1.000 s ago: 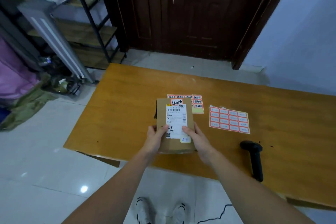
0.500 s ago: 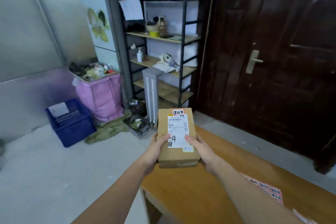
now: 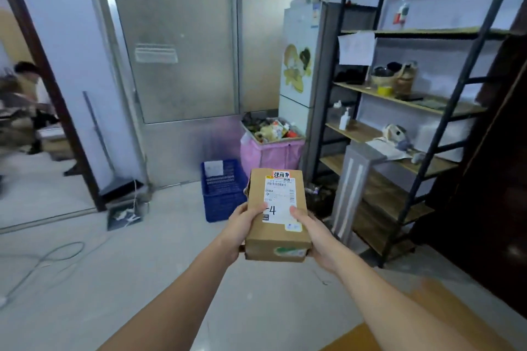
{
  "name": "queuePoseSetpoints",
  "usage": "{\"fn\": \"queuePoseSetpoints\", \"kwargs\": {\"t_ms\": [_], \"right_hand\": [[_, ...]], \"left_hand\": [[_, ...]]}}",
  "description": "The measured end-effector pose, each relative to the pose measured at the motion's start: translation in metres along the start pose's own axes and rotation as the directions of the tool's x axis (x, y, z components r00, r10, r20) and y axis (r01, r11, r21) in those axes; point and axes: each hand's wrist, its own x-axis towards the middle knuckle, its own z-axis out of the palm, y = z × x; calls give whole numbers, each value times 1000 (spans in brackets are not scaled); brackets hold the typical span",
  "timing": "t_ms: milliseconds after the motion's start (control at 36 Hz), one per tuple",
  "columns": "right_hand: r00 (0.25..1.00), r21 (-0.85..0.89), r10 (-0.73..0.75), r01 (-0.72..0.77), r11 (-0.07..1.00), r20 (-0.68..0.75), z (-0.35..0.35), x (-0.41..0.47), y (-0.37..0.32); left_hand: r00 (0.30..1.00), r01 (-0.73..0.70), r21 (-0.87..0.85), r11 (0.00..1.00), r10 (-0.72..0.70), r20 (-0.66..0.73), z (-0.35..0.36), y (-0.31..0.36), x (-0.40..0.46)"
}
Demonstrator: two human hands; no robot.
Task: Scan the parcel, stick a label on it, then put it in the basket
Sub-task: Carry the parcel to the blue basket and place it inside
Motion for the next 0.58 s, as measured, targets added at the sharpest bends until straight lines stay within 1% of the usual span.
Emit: {"fn": "queuePoseSetpoints", "kwargs": {"t_ms": [194, 417, 583], "right_hand": [[992, -28, -24, 28, 999, 127, 43, 87, -31], [965, -102, 30, -3, 995, 261, 93, 167, -54], [944, -140, 68, -24, 990, 324, 136, 219, -60]], "left_hand": [[992, -17, -42, 999, 12, -123, -52, 27, 51], [967, -28, -75, 997, 8, -256, -98, 47, 89], [952, -23, -98, 995, -9, -306, -140, 56, 119]]}}
